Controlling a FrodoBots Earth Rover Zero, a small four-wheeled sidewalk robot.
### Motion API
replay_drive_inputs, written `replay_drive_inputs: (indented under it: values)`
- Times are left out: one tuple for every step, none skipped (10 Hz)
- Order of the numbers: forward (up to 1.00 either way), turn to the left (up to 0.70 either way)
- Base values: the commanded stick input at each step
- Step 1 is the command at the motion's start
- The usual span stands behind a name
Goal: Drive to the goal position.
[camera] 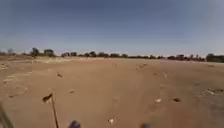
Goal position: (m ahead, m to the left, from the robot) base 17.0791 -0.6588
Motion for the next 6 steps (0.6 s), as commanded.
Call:
replay_drive_inputs:
  values:
    - [0.7,0.0]
    - [0.7,0.0]
    - [0.7,0.0]
    - [0.7,0.0]
    - [0.7,0.0]
    - [0.7,0.0]
